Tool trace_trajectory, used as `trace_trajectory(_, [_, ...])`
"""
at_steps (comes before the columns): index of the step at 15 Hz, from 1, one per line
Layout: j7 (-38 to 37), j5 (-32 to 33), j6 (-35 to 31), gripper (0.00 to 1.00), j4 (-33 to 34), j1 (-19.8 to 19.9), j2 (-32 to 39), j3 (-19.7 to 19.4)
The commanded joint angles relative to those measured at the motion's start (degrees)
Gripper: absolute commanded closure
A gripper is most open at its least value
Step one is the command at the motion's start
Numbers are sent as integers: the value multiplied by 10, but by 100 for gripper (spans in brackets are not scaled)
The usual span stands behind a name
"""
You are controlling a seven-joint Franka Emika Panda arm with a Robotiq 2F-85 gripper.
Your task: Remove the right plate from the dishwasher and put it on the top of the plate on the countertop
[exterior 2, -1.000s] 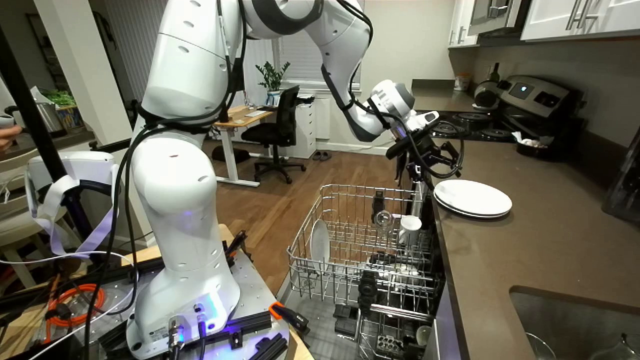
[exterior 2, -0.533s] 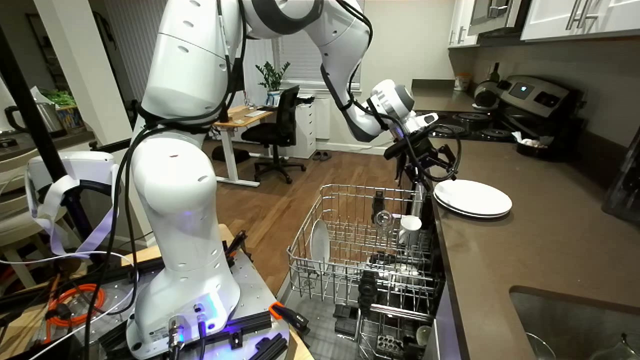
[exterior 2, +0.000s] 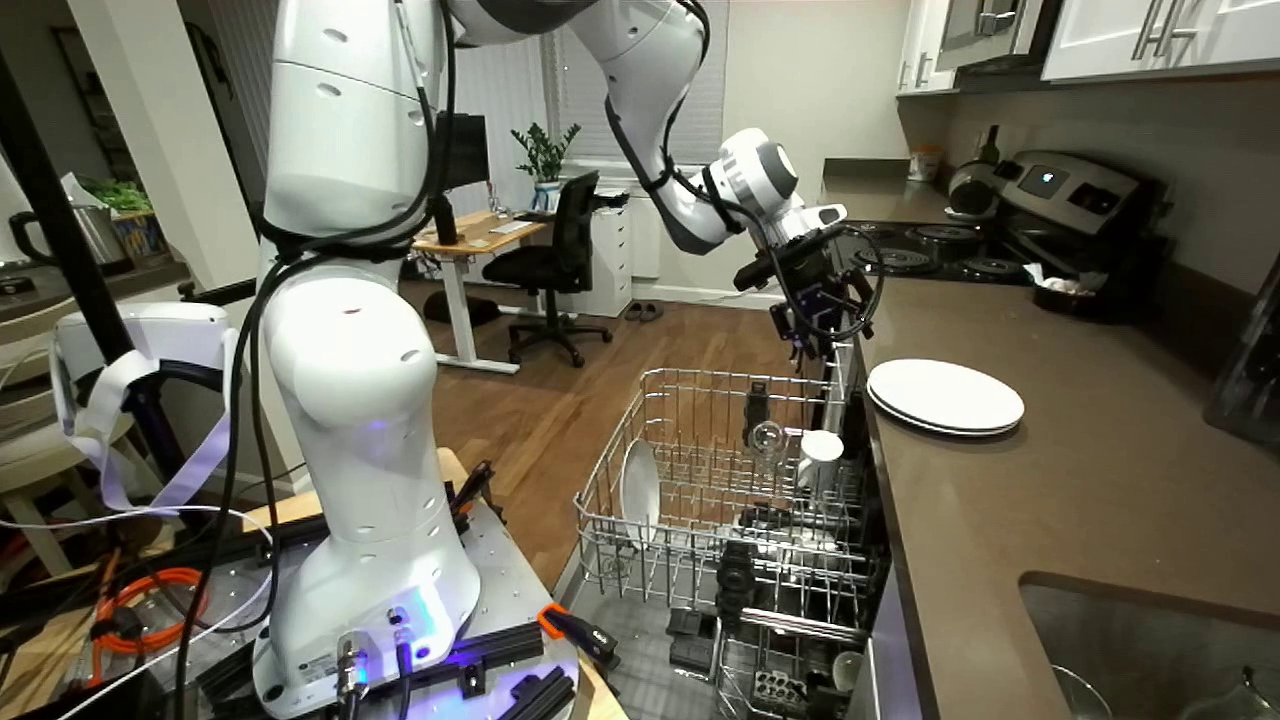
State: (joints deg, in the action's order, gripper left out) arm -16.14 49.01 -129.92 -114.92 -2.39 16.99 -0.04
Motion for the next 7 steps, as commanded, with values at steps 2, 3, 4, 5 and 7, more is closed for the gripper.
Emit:
trace_trajectory(2, [7, -20, 18, 0, -22, -11, -30, 3])
trace_trajectory(3, [8, -24, 24, 0, -32, -14, -43, 7])
trace_trajectory(4, [8, -26, 26, 0, -41, -15, -54, 9])
trace_trajectory(5, [8, -26, 27, 0, -46, -16, -60, 10])
trace_trajectory(7, [8, -26, 27, 0, -49, -15, -62, 10])
